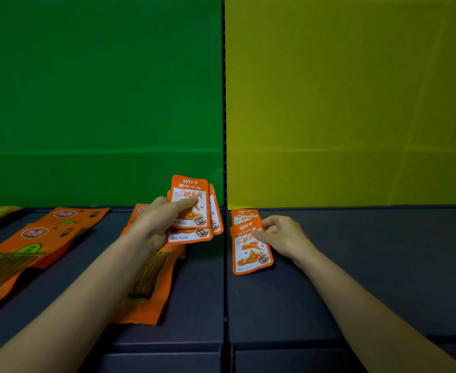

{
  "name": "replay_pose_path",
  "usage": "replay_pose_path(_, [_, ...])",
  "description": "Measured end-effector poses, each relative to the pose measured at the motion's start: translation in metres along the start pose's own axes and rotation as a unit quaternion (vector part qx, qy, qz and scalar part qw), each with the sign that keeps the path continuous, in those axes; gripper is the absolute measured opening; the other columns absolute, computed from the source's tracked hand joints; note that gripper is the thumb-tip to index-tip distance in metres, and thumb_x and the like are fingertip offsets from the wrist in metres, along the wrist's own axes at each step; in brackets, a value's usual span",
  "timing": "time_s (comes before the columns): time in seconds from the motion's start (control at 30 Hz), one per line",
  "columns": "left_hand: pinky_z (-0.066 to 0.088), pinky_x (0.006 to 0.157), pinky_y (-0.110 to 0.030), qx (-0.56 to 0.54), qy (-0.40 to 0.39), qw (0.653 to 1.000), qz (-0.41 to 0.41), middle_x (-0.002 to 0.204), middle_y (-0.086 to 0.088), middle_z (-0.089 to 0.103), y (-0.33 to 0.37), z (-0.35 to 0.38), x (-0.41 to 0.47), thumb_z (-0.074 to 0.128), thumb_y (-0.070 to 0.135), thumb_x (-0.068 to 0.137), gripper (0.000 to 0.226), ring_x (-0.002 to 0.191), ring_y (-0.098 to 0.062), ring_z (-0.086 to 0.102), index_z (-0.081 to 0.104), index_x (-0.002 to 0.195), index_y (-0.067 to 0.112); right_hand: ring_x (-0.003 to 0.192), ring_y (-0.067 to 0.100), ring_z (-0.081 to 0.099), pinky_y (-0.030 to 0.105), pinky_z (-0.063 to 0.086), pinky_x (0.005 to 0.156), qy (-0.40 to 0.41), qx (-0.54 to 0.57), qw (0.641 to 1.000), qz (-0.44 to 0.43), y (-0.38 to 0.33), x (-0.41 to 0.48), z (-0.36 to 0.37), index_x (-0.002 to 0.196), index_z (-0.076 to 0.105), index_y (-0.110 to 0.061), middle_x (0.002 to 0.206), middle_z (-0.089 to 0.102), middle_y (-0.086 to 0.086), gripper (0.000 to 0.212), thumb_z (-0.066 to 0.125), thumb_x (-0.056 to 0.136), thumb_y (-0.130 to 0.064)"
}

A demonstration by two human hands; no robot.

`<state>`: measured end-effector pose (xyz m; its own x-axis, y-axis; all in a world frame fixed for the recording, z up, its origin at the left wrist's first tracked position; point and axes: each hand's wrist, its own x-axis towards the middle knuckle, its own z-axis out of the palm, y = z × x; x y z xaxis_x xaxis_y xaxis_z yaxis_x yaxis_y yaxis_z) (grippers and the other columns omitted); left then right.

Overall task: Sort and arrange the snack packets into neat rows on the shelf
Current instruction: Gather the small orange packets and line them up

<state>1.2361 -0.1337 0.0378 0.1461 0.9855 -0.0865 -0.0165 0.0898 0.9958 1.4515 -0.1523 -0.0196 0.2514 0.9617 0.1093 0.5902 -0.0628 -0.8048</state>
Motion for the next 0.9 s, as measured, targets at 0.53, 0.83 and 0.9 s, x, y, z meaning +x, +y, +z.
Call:
replay_pose_path(0.53, [0.050, 0.036, -0.021, -0.013, -0.017, 1.000, 0.005, 0.045, -0.002, 0.066, -0.007, 0.003, -0.009, 0.068, 0.012, 0.082, 0.017, 0.036, -0.012, 0.061, 0.056, 0.070, 0.006, 0.099, 0.020, 0.063, 0.035, 0.049, 0.087, 0.105, -0.112, 0.985, -0.075, -0.028, -0.026, -0.001, 0.097, 0.061, -0.027, 0.097, 0.069, -0.006, 0.042, 0.040, 0.086, -0.063])
replay_pose_path(0.83, [0.057, 0.053, -0.026, 0.034, -0.106, 0.992, 0.053, 0.075, -0.010, 0.074, -0.015, 0.015, -0.017, 0.069, 0.007, 0.078, 0.017, 0.056, -0.018, 0.069, 0.065, 0.094, 0.002, 0.081, 0.018, 0.067, 0.032, 0.053, 0.075, -0.011, 0.153, 0.987, -0.046, -0.061, -0.025, 0.019, 0.077, 0.049, -0.023, 0.090, 0.070, 0.004, 0.027, 0.070, 0.078, -0.041])
replay_pose_path(0.9, [0.057, 0.052, -0.028, 0.014, -0.107, 0.994, 0.015, 0.084, -0.015, 0.073, -0.012, 0.012, -0.019, 0.070, 0.016, 0.078, 0.033, 0.058, -0.021, 0.069, 0.061, 0.106, 0.001, 0.066, 0.010, 0.066, 0.023, 0.051, 0.066, -0.060, 0.214, 0.974, -0.043, -0.060, -0.028, 0.013, 0.078, 0.055, -0.019, 0.076, 0.070, 0.000, 0.017, 0.067, 0.083, -0.030])
